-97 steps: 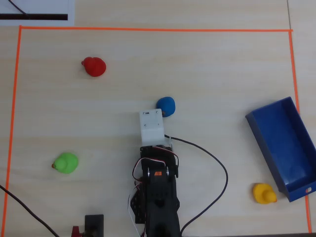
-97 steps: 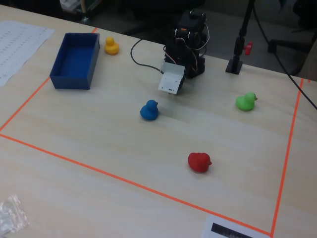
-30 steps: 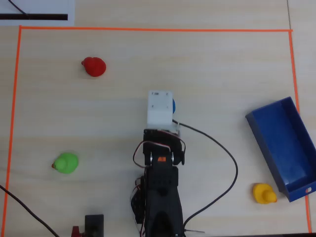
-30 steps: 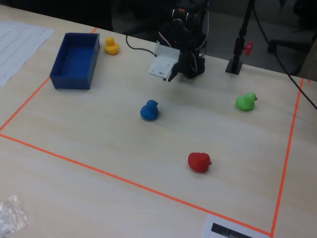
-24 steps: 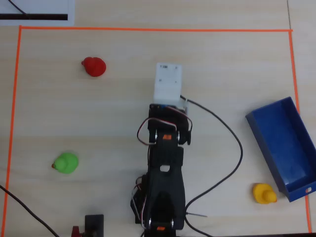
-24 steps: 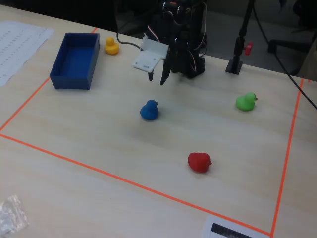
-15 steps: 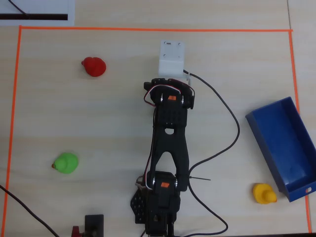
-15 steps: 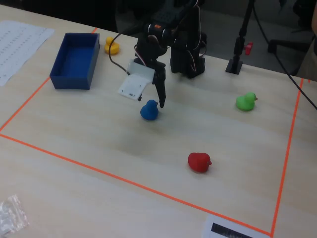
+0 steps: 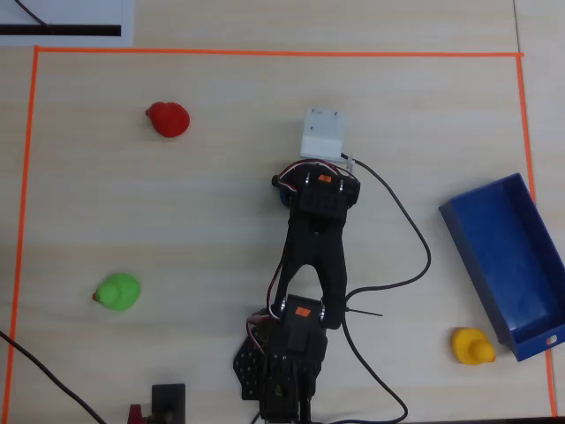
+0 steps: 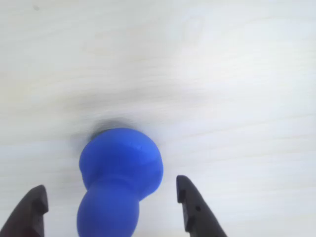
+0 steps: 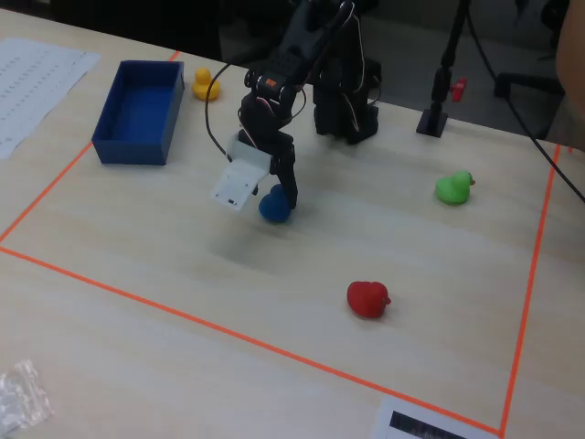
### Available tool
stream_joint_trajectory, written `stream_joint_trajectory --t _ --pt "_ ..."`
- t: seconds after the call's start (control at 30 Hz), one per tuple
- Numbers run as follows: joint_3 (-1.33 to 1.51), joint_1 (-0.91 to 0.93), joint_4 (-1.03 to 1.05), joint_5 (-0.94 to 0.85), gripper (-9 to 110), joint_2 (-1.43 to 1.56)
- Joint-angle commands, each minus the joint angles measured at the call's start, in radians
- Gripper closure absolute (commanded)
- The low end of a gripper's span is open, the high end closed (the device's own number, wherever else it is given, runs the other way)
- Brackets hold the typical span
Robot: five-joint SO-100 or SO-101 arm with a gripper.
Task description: Grasp blue duck and put it into box.
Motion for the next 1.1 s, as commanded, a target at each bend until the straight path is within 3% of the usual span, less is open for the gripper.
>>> stream_joint_trajectory --t 0.0,0.6,0.67,0.77,1.07 --pt "-0.003 -0.002 -0.048 0.006 66 -0.012" --pt "0.057 0.021 -0.146 -0.026 68 -0.083" --pt "0.058 0.02 -0.153 -0.038 72 -0.084" --pt "0.055 0.015 -0.163 -0.049 99 -0.094" --pt "0.014 0.048 -0.179 -0.043 101 -0.086"
